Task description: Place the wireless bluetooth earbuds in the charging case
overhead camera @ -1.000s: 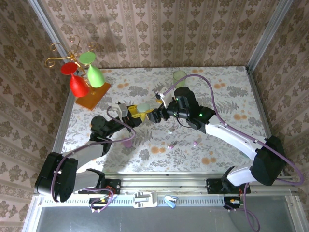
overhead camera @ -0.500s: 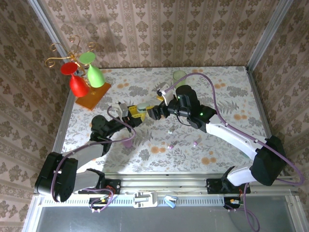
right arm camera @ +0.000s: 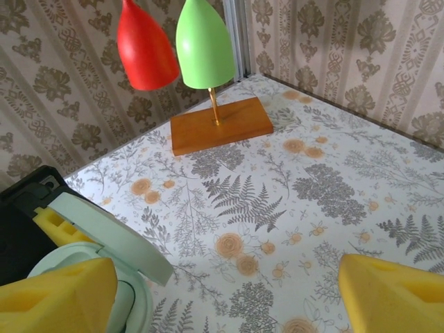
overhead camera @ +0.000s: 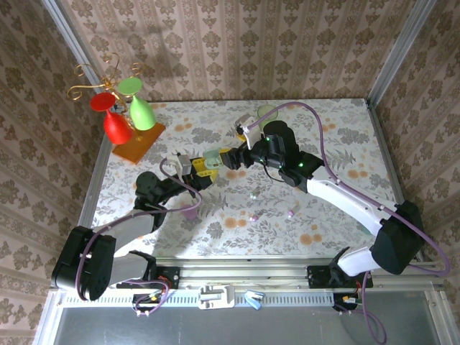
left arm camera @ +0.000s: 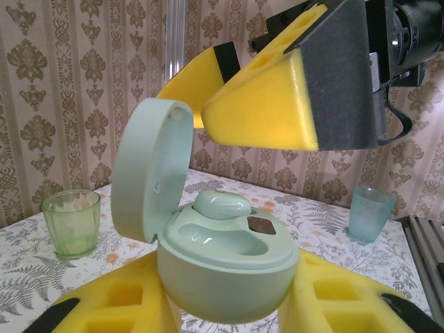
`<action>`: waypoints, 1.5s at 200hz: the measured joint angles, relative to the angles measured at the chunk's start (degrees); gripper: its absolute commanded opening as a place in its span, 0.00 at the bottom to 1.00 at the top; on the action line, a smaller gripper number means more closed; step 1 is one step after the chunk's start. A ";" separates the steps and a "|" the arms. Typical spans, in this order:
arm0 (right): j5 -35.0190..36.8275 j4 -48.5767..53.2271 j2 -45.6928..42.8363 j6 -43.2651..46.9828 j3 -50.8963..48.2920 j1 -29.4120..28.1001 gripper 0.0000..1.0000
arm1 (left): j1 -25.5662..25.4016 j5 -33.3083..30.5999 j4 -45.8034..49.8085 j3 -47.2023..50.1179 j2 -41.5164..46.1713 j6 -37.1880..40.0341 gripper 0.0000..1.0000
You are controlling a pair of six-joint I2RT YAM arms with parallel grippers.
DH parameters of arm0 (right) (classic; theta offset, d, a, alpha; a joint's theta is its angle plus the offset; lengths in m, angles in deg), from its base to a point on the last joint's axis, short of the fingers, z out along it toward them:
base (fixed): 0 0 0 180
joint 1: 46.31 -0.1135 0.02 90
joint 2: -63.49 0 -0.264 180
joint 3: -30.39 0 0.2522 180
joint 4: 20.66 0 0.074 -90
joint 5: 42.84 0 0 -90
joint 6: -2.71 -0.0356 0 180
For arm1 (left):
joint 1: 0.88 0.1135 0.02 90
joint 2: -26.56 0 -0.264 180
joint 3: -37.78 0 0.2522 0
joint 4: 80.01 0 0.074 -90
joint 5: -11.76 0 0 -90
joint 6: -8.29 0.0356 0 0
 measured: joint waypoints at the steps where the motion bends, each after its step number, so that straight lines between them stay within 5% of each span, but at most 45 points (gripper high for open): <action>1: -0.11 0.00 -0.02 -0.07 -0.07 0.00 0.84 | 0.00 0.00 0.00 0.00 0.00 0.00 0.21; 52: 0.76 -2.36 -11.45 -6.01 -9.22 -0.11 0.84 | 0.11 -0.46 0.00 0.00 0.00 0.44 0.21; 101: 18.27 5.99 -16.37 -17.55 -13.88 -0.24 0.84 | 0.17 -0.92 0.00 0.00 0.00 0.85 0.21; 153: 29.05 21.86 -2.14 -27.23 -11.02 -1.44 0.83 | 0.17 -1.51 -0.04 0.02 0.37 1.20 0.21; 208: 31.23 30.84 16.90 -29.99 -0.52 -4.46 0.59 | 0.92 -2.21 0.26 0.46 3.21 1.68 0.21; 300: 31.61 37.46 27.30 -29.97 7.02 -6.27 0.38 | 1.31 -3.74 6.58 0.57 9.14 4.94 0.21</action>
